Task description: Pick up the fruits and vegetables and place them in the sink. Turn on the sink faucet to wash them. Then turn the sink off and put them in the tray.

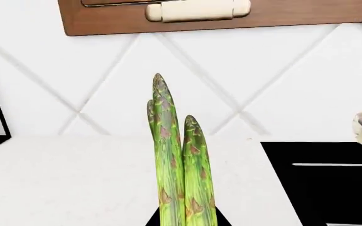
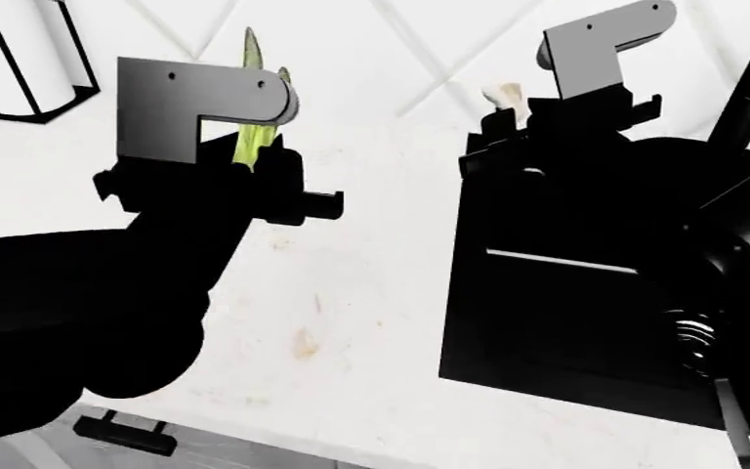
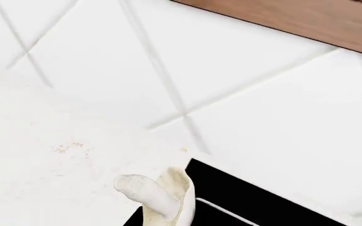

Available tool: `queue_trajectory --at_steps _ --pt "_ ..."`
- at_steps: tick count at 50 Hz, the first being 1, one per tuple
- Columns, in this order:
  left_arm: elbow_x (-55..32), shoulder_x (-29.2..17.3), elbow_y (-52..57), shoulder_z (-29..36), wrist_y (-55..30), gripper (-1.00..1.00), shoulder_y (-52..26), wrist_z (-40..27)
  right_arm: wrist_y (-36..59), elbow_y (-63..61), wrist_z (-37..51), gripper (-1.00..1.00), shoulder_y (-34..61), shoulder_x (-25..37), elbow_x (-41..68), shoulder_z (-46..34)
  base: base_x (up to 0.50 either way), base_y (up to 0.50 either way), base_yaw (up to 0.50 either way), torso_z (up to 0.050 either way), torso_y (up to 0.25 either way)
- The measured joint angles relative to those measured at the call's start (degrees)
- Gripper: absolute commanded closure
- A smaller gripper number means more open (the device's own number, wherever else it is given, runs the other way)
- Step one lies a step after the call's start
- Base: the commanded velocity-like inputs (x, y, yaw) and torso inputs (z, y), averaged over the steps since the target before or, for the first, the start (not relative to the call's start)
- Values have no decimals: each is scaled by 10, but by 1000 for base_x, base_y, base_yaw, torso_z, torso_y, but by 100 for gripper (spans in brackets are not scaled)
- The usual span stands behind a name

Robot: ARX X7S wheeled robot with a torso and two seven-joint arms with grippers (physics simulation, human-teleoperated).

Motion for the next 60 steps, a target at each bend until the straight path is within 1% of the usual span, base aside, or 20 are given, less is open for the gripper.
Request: queue_trajectory --at_steps 13,27,38,48,60 --pt "-22 -38 26 -37 0 100 -43 31 -4 -110 30 100 -55 40 42 49 -487 -115 0 0 0" --pt "-25 -56 33 -54 1 100 -59 47 -14 -197 58 100 -113 79 92 111 -393 -451 0 0 0" --pt "-22 -60 39 -57 4 100 -57 52 -28 -216 64 100 -143 92 113 142 -173 -549 0 0 0" --pt "-14 -61 43 -51 -1 100 -54 64 -24 -210 67 100 -150 100 127 155 -24 -517 0 0 0" --pt "2 -51 19 -27 -35 100 -68 114 -4 -197 69 100 -134 111 136 156 32 -505 0 0 0"
